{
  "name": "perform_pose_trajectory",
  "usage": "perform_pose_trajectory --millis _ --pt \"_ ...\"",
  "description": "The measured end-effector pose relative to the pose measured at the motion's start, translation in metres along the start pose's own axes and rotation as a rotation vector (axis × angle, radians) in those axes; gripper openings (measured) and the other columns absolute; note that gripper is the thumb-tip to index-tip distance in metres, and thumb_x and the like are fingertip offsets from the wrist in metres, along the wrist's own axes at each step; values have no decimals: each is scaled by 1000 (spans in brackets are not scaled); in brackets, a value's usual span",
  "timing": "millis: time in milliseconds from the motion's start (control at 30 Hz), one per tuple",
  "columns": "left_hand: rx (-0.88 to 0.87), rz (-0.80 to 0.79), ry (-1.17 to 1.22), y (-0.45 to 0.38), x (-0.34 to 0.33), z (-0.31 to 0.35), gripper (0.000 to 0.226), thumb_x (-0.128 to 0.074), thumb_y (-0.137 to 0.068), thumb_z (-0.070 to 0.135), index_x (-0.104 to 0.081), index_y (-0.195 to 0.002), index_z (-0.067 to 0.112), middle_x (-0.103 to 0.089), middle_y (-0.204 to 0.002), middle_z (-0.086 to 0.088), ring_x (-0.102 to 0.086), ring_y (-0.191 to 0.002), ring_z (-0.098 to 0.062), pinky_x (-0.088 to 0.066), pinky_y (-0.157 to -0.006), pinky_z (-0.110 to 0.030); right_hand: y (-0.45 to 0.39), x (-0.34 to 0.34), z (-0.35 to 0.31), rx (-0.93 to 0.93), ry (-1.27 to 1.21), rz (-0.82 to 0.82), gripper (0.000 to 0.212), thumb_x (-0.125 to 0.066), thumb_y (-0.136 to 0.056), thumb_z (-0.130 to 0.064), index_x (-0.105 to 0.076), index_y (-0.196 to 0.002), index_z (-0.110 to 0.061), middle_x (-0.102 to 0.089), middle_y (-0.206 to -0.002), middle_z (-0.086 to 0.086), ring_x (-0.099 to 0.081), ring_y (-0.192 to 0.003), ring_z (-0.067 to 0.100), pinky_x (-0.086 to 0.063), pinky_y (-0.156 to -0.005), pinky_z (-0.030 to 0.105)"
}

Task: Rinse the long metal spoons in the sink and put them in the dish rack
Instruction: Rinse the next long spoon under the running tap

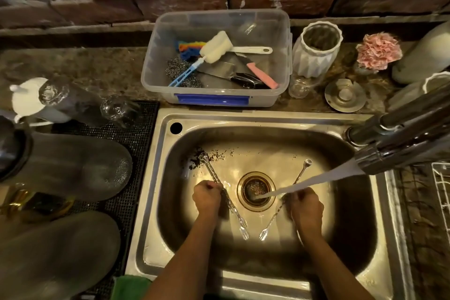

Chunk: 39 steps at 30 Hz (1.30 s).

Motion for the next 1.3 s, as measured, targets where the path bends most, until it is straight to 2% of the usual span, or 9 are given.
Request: perform_pose_trajectory --millis 233,433,500,600,700,800,900,1100,1300 --pt "72 -65 50 10 20 -8 14 -69 -90 11 -62 -81 18 -70 -95 -13 -67 -95 -30 -58 -90 -47 30 5 -1 -12 -135 -114 18 -57 -100 -21 -64 -86 -12 -70 -74 11 -63 -49 19 -51 -51 31" --pt "20 -132 321 51 37 22 8 -63 -91 -1 -67 -87 5 -72 -72 -9 -68 -67 -16 -58 -61 -30 64 -2 -7 -42 -394 -339 17 -56 -99 -6 -66 -89 3 -67 -74 18 -60 -55 21 -48 -47 25" --pt "6 -244 488 76 34 39 15 -59 -92 -4 -64 -81 4 -69 -55 -3 -64 -56 -15 -56 -55 -26 79 -1 0 -143 -591 -410 14 -59 -97 -2 -69 -96 7 -67 -71 19 -58 -58 22 -48 -51 26" --pt "-3 -433 704 120 20 61 15 -56 -95 -4 -61 -81 1 -57 -57 -8 -52 -58 -21 -51 -63 -32 113 -9 -9 -410 -1186 -525 21 -59 -85 11 -66 -105 8 -70 -82 24 -64 -81 28 -61 -67 30" --pt "12 -467 779 160 9 65 9 -58 -96 0 -64 -90 -3 -62 -64 -8 -61 -62 -17 -57 -61 -25 134 3 -41 -328 -1493 -560 37 -62 -75 12 -63 -112 10 -75 -95 27 -71 -96 33 -62 -80 35" --pt "-70 -460 696 195 4 64 12 -58 -98 6 -66 -90 0 -68 -76 -14 -65 -70 -21 -58 -67 -31 146 27 -65 -92 -1424 -528 34 -67 -82 0 -62 -114 11 -71 -110 32 -71 -106 38 -60 -83 33" --pt "-113 -484 640 219 -3 65 15 -58 -98 9 -67 -93 -2 -72 -90 -27 -69 -81 -35 -59 -82 -46 145 54 -60 -30 -1299 -347 36 -71 -77 -16 -67 -104 8 -74 -100 30 -75 -97 36 -61 -73 27" --pt "1 -370 904 196 28 75 16 -53 -101 4 -67 -109 2 -79 -79 -10 -77 -81 -24 -61 -69 -29 142 103 -31 -61 -1390 -190 30 -68 -79 -11 -68 -101 9 -76 -89 27 -78 -82 28 -61 -64 23" --pt "-200 -500 633 211 12 115 11 -63 -95 10 -73 -97 5 -78 -90 -17 -75 -78 -26 -61 -70 -30 146 124 -26 -53 -1433 -171 17 -57 -91 -1 -64 -101 10 -75 -78 24 -77 -69 24 -61 -58 21"
Point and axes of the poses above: each hand's wrist, its own y-axis away from the middle knuckle, its own x-axis out of the back of the hand, z = x × y, the point moved 10 cm from there along -y, towards the middle knuckle
